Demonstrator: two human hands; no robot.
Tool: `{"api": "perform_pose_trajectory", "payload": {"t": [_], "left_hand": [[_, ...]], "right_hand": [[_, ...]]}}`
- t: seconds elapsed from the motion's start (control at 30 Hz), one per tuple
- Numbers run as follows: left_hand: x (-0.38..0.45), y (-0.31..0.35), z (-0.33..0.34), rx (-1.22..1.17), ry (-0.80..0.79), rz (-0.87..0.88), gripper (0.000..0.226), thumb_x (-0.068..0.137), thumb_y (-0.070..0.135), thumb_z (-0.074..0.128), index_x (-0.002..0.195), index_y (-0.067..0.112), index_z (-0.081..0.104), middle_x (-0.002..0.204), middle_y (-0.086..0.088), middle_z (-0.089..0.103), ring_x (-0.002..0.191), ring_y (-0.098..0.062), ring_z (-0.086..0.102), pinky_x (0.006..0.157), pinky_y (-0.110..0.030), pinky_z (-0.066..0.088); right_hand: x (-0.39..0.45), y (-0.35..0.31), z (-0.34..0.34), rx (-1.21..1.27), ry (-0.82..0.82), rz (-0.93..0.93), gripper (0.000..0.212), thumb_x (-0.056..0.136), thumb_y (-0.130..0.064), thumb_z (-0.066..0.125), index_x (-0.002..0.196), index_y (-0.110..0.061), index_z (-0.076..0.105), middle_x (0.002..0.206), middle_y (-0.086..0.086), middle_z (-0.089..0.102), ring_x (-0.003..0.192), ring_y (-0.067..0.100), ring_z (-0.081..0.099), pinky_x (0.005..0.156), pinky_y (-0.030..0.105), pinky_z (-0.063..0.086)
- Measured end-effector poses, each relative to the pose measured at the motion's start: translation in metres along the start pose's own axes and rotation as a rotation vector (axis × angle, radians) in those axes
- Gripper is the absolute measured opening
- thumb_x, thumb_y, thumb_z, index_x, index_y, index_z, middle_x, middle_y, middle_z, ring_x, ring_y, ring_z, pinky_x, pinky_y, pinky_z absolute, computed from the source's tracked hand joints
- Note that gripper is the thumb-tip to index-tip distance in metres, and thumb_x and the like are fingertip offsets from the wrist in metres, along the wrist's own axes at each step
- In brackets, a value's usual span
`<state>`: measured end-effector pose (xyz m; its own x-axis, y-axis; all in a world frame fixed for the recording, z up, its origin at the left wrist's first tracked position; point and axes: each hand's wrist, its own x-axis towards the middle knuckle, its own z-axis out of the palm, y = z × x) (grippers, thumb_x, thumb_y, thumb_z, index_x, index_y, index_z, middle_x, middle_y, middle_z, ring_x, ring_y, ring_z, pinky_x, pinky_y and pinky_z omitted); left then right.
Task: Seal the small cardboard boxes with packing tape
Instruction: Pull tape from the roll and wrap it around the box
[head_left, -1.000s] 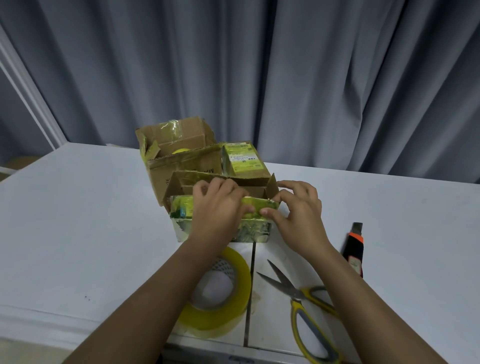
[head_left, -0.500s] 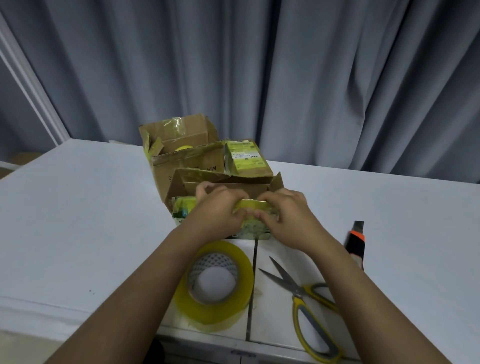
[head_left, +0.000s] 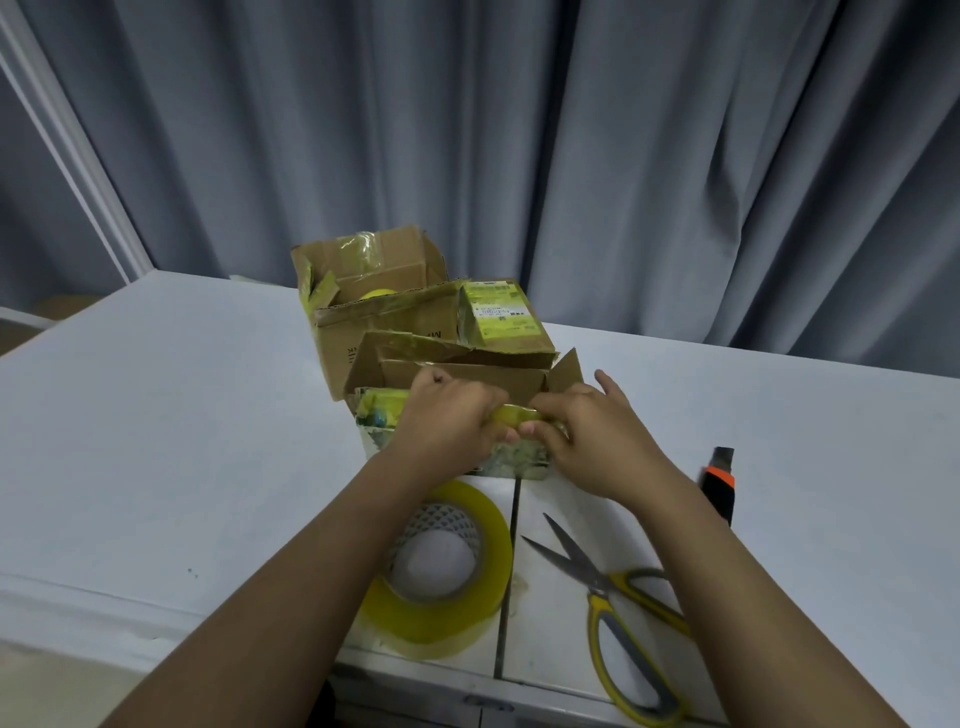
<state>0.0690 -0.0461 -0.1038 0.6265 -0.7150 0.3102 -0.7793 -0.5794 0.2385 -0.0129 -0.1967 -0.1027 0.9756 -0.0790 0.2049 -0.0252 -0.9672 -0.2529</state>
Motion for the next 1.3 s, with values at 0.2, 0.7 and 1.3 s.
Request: {"api": "perform_pose_trajectory", "payload": {"t": [0.2,0.7,1.3], "left_hand": [[-0.004,-0.002,0.001,-0.028,0.023,0.078,0.019,0.092,0.047,0.049,0.095,0.028,0.05,0.092,0.017,0.049,0.092,-0.006,0.042,0.085,-0.029,0.016],[-0.006,0.0,0.002,-0.18,0.095,0.039,0.012,0.091,0.023,0.053,0.095,0.033,0.049,0.084,0.016,0.056,0.091,-0.004,0.051,0.109,-0.032,0.003],[0.002,0.027,-0.025,-0.16,0.451,0.152,0.012,0.073,0.028,0.077,0.082,0.02,0.075,0.088,-0.003,0.057,0.085,-0.023,0.046,0.076,-0.034,0.026]], "right_hand": [[-0.004,-0.006,0.009,-0.002,0.104,0.036,0.016,0.097,-0.029,0.045,0.081,-0.031,0.047,0.064,-0.013,0.051,0.07,0.017,0.051,0.118,0.047,0.004],[-0.005,-0.005,0.008,0.508,0.171,0.055,0.017,0.092,-0.018,0.043,0.095,-0.035,0.041,0.075,-0.013,0.062,0.078,-0.003,0.057,0.116,0.031,-0.011],[-0.025,0.008,-0.016,0.551,0.497,-0.017,0.076,0.069,-0.001,0.045,0.131,-0.041,0.031,0.144,-0.007,0.025,0.137,0.012,0.024,0.111,0.026,0.026]]}}
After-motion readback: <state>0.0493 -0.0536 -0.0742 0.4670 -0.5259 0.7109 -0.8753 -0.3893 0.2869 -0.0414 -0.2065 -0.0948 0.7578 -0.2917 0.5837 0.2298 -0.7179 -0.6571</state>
